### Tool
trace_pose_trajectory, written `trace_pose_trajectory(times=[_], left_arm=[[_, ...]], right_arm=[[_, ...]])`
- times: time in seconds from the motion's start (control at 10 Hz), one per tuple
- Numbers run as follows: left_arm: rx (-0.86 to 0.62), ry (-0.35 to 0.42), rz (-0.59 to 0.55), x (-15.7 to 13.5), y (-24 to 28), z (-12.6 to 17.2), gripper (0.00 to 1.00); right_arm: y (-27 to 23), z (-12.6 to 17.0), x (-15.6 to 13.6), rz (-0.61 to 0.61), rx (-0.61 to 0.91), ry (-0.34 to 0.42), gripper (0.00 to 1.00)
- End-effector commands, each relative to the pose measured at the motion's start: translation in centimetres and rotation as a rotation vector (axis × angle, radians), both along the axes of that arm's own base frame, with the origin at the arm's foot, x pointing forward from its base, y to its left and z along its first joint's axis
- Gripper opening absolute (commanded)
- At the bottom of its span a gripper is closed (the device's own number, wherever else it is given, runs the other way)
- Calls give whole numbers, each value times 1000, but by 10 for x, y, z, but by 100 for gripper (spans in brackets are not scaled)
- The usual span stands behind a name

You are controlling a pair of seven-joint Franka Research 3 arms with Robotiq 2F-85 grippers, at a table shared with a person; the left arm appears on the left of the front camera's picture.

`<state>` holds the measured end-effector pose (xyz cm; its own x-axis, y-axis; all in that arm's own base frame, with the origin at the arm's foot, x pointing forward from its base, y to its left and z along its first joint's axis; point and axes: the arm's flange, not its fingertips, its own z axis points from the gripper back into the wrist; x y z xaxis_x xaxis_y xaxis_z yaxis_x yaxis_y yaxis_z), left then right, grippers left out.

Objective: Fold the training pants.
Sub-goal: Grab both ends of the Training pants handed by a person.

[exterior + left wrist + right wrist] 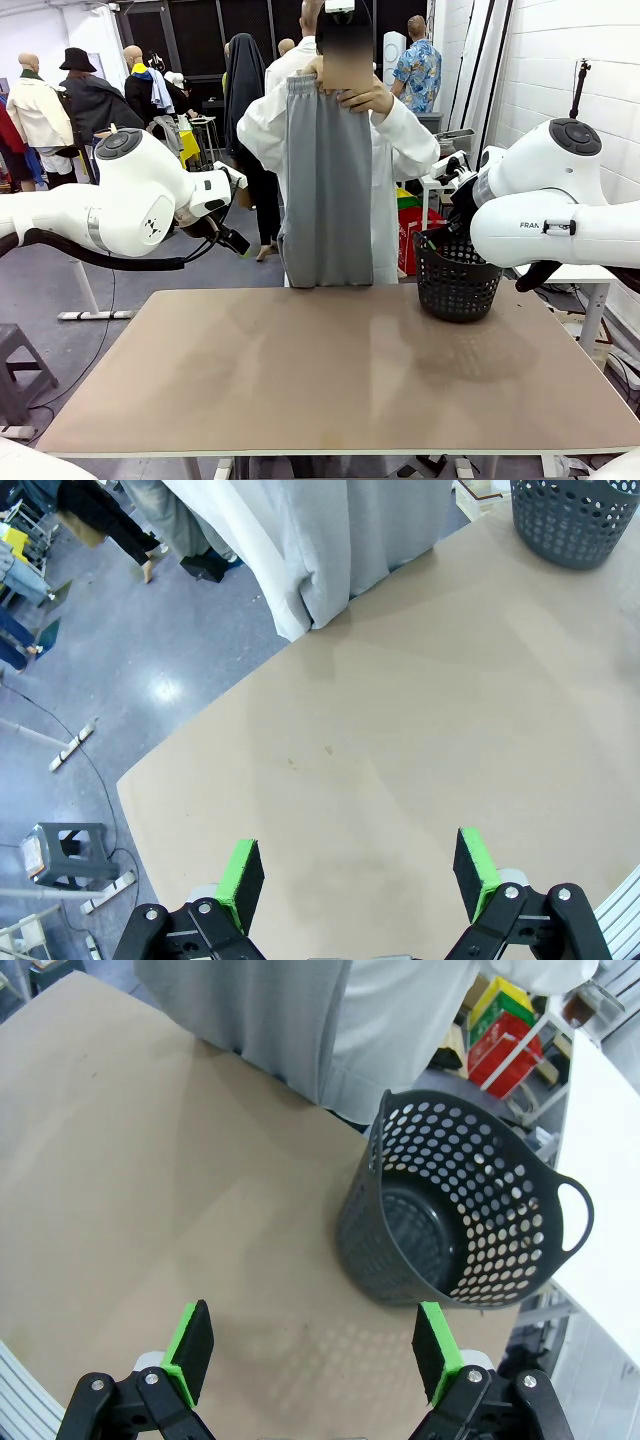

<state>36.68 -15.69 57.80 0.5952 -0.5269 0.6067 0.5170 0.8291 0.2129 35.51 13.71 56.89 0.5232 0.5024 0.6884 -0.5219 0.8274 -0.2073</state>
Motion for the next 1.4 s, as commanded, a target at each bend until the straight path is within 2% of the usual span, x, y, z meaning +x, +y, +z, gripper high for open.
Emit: trace_pose_trajectory(times=[0.0,1.3], left_arm=[[-4,2,-10,1,1,0,100],[-4,2,-10,1,1,0,100]], right_arm=[[0,-2,1,-1,-1,4,100],[0,-2,1,-1,-1,4,100]])
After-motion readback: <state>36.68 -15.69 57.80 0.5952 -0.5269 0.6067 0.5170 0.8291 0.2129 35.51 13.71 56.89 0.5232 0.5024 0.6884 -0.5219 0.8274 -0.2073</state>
